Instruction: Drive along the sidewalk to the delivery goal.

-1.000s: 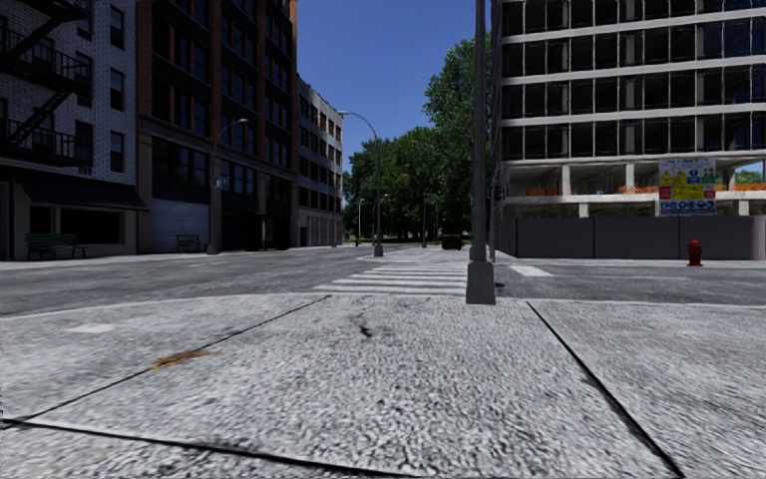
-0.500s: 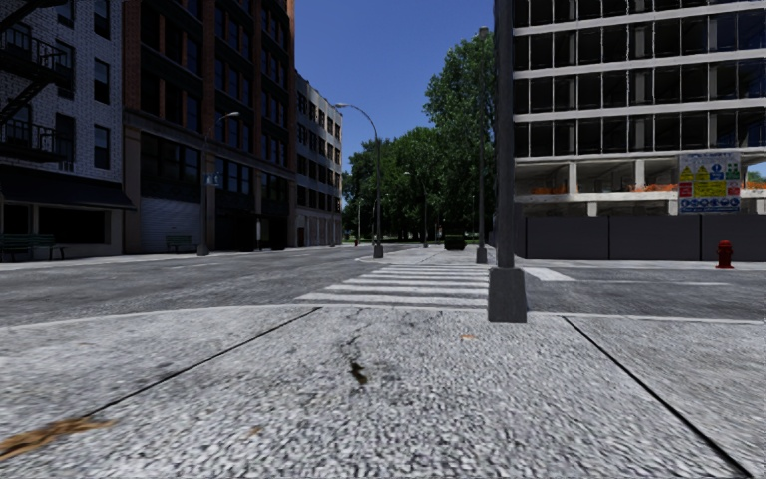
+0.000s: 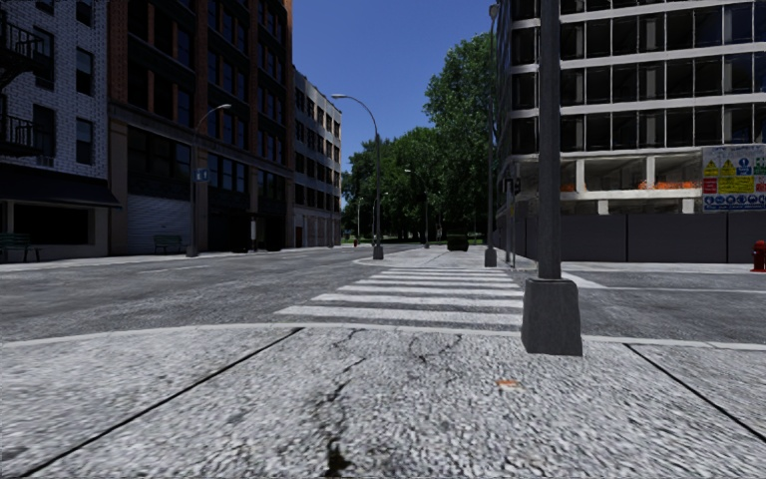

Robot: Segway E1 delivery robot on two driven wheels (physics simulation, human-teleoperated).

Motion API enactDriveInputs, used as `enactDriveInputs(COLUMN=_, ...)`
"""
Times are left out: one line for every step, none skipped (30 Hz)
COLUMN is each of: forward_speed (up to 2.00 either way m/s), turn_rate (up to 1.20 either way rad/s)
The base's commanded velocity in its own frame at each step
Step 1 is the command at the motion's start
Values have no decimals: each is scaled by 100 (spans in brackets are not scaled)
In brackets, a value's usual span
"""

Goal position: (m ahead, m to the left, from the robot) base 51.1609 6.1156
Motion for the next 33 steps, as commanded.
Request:
enactDriveInputs(forward_speed=200, turn_rate=0)
enactDriveInputs(forward_speed=200, turn_rate=0)
enactDriveInputs(forward_speed=200, turn_rate=0)
enactDriveInputs(forward_speed=200, turn_rate=0)
enactDriveInputs(forward_speed=200, turn_rate=0)
enactDriveInputs(forward_speed=200, turn_rate=0)
enactDriveInputs(forward_speed=200, turn_rate=0)
enactDriveInputs(forward_speed=200, turn_rate=0)
enactDriveInputs(forward_speed=200, turn_rate=0)
enactDriveInputs(forward_speed=200, turn_rate=0)
enactDriveInputs(forward_speed=200, turn_rate=0)
enactDriveInputs(forward_speed=200, turn_rate=-4)
enactDriveInputs(forward_speed=200, turn_rate=-9)
enactDriveInputs(forward_speed=200, turn_rate=-9)
enactDriveInputs(forward_speed=200, turn_rate=-17)
enactDriveInputs(forward_speed=200, turn_rate=-22)
enactDriveInputs(forward_speed=200, turn_rate=-22)
enactDriveInputs(forward_speed=200, turn_rate=-22)
enactDriveInputs(forward_speed=200, turn_rate=-23)
enactDriveInputs(forward_speed=200, turn_rate=-23)
enactDriveInputs(forward_speed=200, turn_rate=-23)
enactDriveInputs(forward_speed=200, turn_rate=-23)
enactDriveInputs(forward_speed=200, turn_rate=-23)
enactDriveInputs(forward_speed=200, turn_rate=-23)
enactDriveInputs(forward_speed=200, turn_rate=-28)
enactDriveInputs(forward_speed=200, turn_rate=-34)
enactDriveInputs(forward_speed=200, turn_rate=-34)
enactDriveInputs(forward_speed=200, turn_rate=-36)
enactDriveInputs(forward_speed=200, turn_rate=-36)
enactDriveInputs(forward_speed=200, turn_rate=-37)
enactDriveInputs(forward_speed=200, turn_rate=-37)
enactDriveInputs(forward_speed=200, turn_rate=-37)
enactDriveInputs(forward_speed=200, turn_rate=-37)
